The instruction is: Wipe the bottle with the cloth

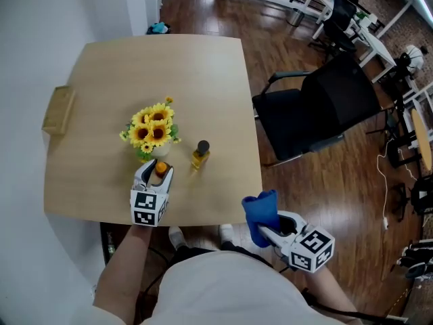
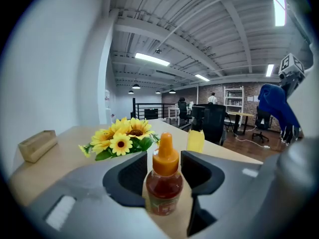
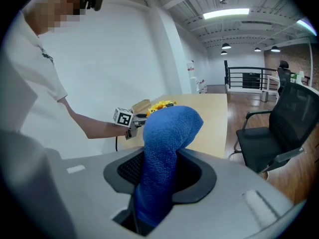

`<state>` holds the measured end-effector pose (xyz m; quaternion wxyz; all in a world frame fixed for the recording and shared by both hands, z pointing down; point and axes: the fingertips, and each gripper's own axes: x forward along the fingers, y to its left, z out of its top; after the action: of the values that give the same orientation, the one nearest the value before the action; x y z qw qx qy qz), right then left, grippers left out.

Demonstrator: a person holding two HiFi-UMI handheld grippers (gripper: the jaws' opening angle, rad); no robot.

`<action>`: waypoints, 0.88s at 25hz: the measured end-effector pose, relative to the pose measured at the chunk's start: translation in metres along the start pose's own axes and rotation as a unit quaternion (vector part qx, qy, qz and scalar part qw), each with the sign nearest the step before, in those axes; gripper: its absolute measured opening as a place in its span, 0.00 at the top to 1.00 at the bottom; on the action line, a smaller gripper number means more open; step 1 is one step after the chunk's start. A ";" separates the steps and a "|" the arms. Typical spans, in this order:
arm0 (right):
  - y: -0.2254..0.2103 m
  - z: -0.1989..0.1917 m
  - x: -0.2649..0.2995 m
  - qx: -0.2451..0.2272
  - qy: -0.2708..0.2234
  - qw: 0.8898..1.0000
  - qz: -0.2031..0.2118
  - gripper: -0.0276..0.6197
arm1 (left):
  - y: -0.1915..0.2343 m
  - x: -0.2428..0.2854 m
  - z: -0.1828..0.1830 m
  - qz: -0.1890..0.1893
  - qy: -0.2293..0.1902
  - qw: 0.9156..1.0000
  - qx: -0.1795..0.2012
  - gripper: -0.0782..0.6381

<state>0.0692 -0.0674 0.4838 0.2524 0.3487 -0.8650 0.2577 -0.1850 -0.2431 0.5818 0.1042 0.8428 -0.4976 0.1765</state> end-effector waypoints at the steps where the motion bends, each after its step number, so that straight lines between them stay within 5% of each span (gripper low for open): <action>1: -0.002 0.003 0.000 -0.012 0.002 1.000 0.007 0.72 | 0.000 -0.006 0.005 0.012 0.000 1.000 0.002 0.57; 6: -0.008 0.007 0.002 -0.070 0.001 0.996 0.049 0.72 | -0.019 -0.046 0.027 0.059 -0.011 0.998 0.008 0.57; 14: -0.023 -0.006 -0.007 -0.112 0.000 0.980 0.163 0.72 | -0.121 -0.121 0.039 0.103 -0.008 0.994 -0.025 0.57; 22: -0.011 -0.033 -0.015 -0.176 0.019 0.954 0.241 0.72 | -0.229 -0.182 0.066 0.085 -0.033 0.993 -0.076 0.59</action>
<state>0.0954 -0.0467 0.5022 0.2565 0.0755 -0.9501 0.1610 -0.0517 -0.0096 0.4484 0.1361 0.7923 -0.5829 0.1186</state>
